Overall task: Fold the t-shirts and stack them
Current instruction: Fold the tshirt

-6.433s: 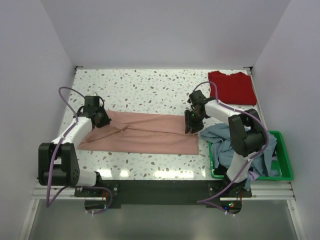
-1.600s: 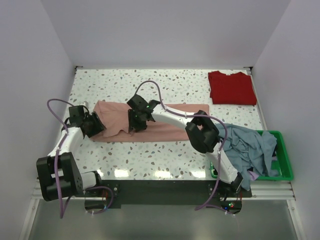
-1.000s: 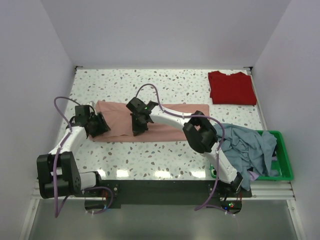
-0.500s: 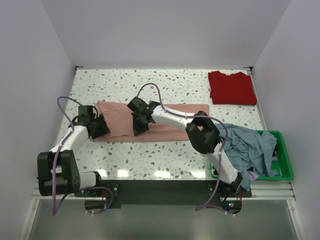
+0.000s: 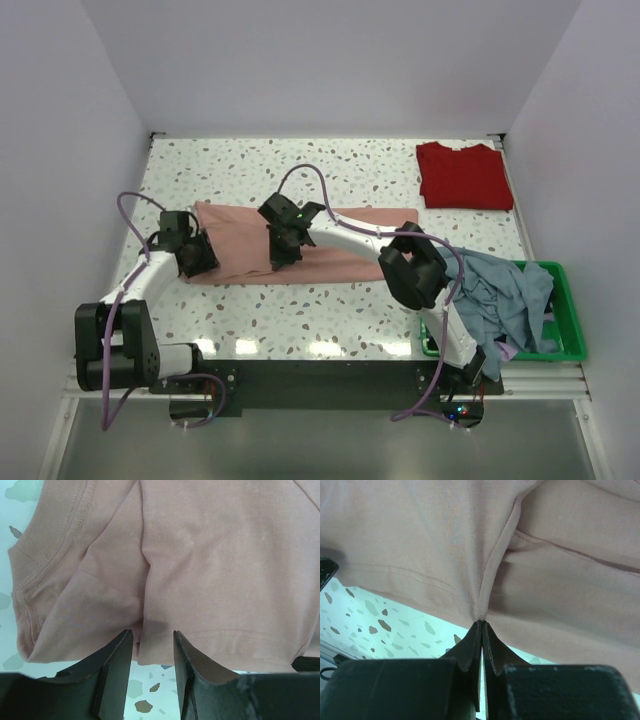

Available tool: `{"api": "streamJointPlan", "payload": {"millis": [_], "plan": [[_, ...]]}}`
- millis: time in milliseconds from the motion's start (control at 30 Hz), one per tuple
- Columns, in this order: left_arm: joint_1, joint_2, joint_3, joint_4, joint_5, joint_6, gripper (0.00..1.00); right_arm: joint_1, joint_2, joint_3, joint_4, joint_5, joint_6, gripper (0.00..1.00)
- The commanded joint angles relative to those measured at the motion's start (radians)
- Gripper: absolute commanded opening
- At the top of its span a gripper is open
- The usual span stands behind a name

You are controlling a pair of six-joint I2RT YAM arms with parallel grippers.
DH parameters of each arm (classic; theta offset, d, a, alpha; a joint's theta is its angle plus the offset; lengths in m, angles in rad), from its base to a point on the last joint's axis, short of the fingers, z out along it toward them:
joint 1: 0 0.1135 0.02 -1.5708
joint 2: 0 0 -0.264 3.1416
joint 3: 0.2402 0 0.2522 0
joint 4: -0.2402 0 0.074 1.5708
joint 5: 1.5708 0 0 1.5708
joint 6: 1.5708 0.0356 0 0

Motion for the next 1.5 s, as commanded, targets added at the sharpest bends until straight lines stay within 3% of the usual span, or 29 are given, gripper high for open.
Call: {"api": "streamJointPlan", "payload": {"millis": [0,200,333,467,633,733,900,1100,1233,1467], "plan": [[-0.009,0.01,0.007,-0.007,-0.019,0.0,0.43,-0.001,-0.037,-0.005,0.0,0.007,0.002,0.03],[-0.011,-0.001,0.01,-0.013,-0.03,-0.004,0.43,-0.001,-0.034,-0.002,-0.004,0.01,-0.006,0.13],[-0.011,-0.013,0.031,-0.034,-0.021,-0.008,0.44,-0.004,-0.058,0.027,-0.044,0.042,-0.041,0.4],[-0.012,-0.05,0.092,-0.068,-0.01,-0.024,0.44,-0.019,-0.124,0.032,-0.081,0.097,-0.106,0.49],[-0.014,-0.09,0.165,-0.099,-0.007,-0.064,0.43,-0.104,-0.254,-0.125,-0.044,0.085,-0.133,0.5],[-0.028,-0.109,0.205,-0.099,-0.01,-0.084,0.42,-0.217,-0.34,-0.236,0.016,0.062,-0.159,0.5],[-0.072,-0.07,0.215,-0.044,0.014,-0.127,0.42,-0.337,-0.388,-0.301,0.034,0.062,-0.256,0.5],[-0.178,0.076,0.229,0.067,0.069,-0.205,0.42,-0.472,-0.354,-0.322,0.065,0.047,-0.331,0.5],[-0.181,0.225,0.22,0.136,0.14,-0.257,0.42,-0.527,-0.296,-0.313,0.088,-0.022,-0.353,0.5],[-0.17,0.369,0.209,0.173,0.131,-0.244,0.42,-0.541,-0.201,-0.321,0.128,-0.059,-0.385,0.5]]}}
